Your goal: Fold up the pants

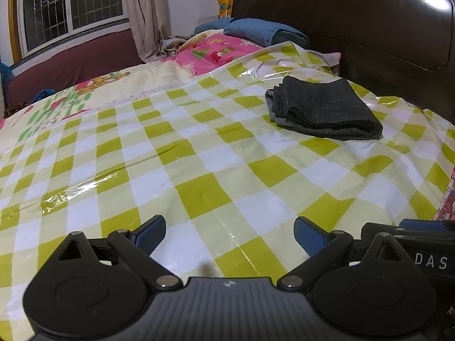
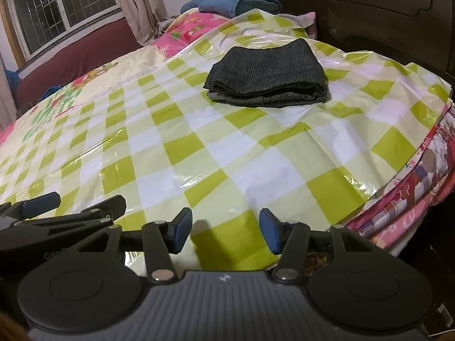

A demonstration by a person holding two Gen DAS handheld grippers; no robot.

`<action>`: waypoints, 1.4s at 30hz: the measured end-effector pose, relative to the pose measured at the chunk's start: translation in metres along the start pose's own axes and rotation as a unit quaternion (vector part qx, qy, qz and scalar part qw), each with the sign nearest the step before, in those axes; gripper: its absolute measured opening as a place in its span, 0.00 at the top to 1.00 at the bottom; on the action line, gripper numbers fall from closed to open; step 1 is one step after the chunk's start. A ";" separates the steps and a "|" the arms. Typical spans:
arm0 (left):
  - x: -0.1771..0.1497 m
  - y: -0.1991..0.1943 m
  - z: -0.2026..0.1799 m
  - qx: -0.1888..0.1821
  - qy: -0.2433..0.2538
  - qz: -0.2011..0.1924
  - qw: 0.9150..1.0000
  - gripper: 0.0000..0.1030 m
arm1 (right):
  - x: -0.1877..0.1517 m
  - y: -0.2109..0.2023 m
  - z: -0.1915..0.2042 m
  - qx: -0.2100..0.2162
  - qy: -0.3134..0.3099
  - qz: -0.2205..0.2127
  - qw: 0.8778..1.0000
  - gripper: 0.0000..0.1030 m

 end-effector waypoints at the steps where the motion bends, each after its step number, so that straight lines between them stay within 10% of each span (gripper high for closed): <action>1: 0.000 0.000 0.000 0.001 0.000 0.000 1.000 0.00 | 0.000 0.000 0.000 0.000 0.000 0.000 1.000 0.48; 42: 0.000 -0.001 0.001 0.013 0.008 -0.005 1.000 0.00 | -0.001 0.002 0.000 -0.002 -0.003 0.003 1.000 0.48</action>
Point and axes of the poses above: each gripper's, at about its wrist camera, not at the fingertips, and y roughly the way its jaws point, z to its left, x to its top, the point moved 4 cm from there along y, roughly the way its jaws point, and after that the axes turned 4 degrees about x, right-handed, at the moved point
